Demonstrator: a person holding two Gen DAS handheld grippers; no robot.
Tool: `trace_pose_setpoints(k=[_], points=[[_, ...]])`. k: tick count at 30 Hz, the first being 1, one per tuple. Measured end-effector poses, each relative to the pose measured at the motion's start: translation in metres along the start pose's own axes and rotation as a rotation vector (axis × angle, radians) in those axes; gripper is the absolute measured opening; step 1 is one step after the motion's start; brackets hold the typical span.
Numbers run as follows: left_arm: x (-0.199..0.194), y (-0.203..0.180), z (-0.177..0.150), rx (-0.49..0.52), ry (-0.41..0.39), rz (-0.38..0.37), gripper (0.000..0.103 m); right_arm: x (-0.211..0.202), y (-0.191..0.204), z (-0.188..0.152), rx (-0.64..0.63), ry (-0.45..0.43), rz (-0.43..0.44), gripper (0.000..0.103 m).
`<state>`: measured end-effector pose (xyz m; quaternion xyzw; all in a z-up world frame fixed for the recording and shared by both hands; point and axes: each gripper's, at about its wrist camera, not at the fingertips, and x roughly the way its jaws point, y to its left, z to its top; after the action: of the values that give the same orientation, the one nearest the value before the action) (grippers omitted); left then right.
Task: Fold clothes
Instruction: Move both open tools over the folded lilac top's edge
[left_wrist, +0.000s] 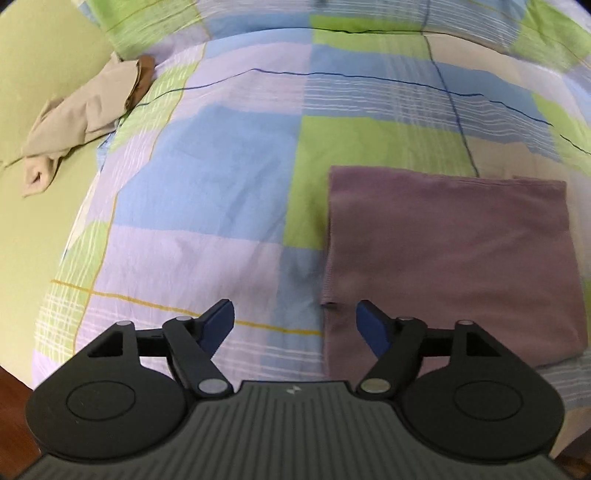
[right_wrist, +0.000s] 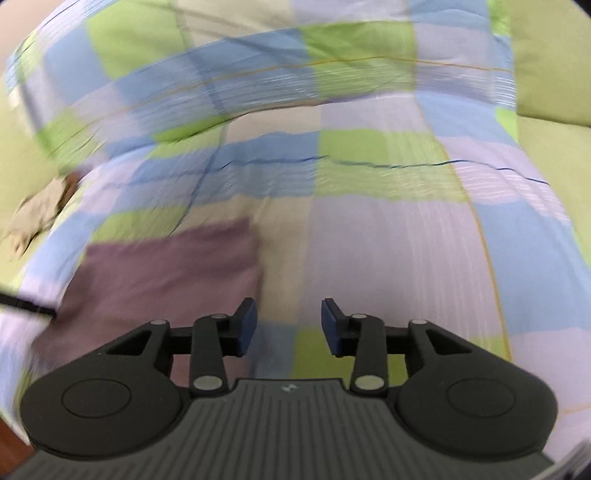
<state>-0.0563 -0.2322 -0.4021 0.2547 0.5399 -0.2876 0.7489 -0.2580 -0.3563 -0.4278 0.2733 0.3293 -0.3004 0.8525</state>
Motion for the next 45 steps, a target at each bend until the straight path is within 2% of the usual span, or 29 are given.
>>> trace_pose_setpoints(k=[8,12,15,19,24,28,33,39,45], points=[[-0.001,0.013,-0.003,-0.009,0.027,0.002,0.076,-0.014,0.088,-0.032,-0.299,0.037,0.113,0.046],[-0.001,0.021,-0.004,-0.007,0.021,-0.003,0.076,-0.014,0.114,-0.038,-0.356,0.039,0.142,0.048],[-0.004,0.027,-0.007,-0.008,0.007,-0.015,0.076,-0.013,0.127,-0.035,-0.323,0.039,0.155,0.054],[-0.011,0.041,-0.018,-0.042,-0.041,-0.054,0.077,-0.005,0.123,-0.026,-0.189,0.071,0.121,0.056],[-0.021,0.047,-0.032,-0.094,-0.089,-0.092,0.082,0.011,0.113,-0.009,-0.033,0.123,0.020,0.073],[-0.023,0.045,-0.036,-0.116,-0.087,-0.088,0.083,0.023,0.117,0.008,-0.006,0.173,-0.102,0.077],[-0.022,0.035,-0.033,-0.088,-0.082,-0.068,0.083,0.031,0.118,0.020,0.026,0.199,-0.171,0.084],[-0.025,0.027,-0.023,-0.059,-0.104,-0.059,0.083,0.030,0.116,0.027,0.047,0.180,-0.194,0.089],[-0.026,0.028,-0.020,-0.054,-0.105,-0.051,0.083,0.027,0.112,0.026,0.047,0.178,-0.195,0.090]])
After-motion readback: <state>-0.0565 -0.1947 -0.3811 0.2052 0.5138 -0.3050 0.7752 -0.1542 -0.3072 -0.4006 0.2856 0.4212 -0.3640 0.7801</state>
